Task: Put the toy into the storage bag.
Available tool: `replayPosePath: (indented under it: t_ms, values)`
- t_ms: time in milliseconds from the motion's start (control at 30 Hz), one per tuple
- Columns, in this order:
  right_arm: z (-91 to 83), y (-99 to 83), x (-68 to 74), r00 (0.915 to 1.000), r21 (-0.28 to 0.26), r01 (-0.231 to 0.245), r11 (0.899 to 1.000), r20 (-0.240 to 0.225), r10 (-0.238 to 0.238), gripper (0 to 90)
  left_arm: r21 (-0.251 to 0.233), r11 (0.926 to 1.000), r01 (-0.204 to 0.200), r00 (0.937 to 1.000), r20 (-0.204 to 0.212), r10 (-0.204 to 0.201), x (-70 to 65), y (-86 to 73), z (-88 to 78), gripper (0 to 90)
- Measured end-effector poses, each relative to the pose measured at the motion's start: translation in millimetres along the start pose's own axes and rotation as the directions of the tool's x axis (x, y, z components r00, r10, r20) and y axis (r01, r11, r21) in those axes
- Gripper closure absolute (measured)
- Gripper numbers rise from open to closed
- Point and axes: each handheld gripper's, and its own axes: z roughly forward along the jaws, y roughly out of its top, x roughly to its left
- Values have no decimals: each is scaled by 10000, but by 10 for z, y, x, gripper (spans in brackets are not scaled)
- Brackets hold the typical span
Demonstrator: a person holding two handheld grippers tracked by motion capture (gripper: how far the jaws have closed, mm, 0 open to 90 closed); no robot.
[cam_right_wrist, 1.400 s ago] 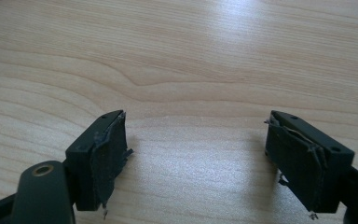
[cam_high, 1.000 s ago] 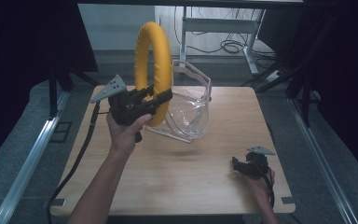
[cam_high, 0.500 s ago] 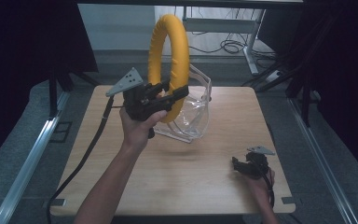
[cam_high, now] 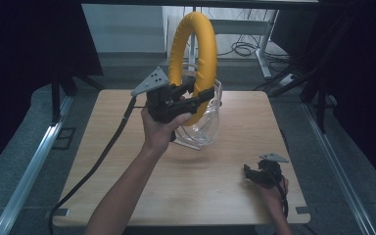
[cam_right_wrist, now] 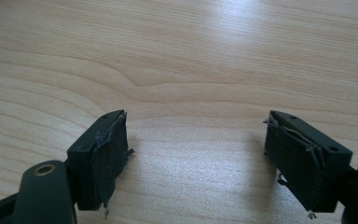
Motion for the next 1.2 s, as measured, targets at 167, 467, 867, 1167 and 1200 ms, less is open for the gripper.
replayPosePath:
  t_ms: [167,467,867,1167,1200]
  values:
    - [1,0,2,10000,-11,11,10000,24,-11,219,194,9998,77,10000,50,-78,22,-24,128,514]
    - [1,-1,2,10000,-32,48,10000,28,-48,221,288,9993,247,9995,194,-252,18,-70,298,514]
    - [1,-2,2,10000,-32,59,10000,34,-59,221,579,9974,437,9989,141,-446,182,-278,518,513]
    - [0,-2,4,10000,-31,47,10000,33,-46,223,830,9929,856,9963,-29,-856,326,-424,592,513]
    - [0,-2,4,10000,-32,50,10000,34,-50,224,866,9925,859,9963,-49,-859,340,-436,603,513]
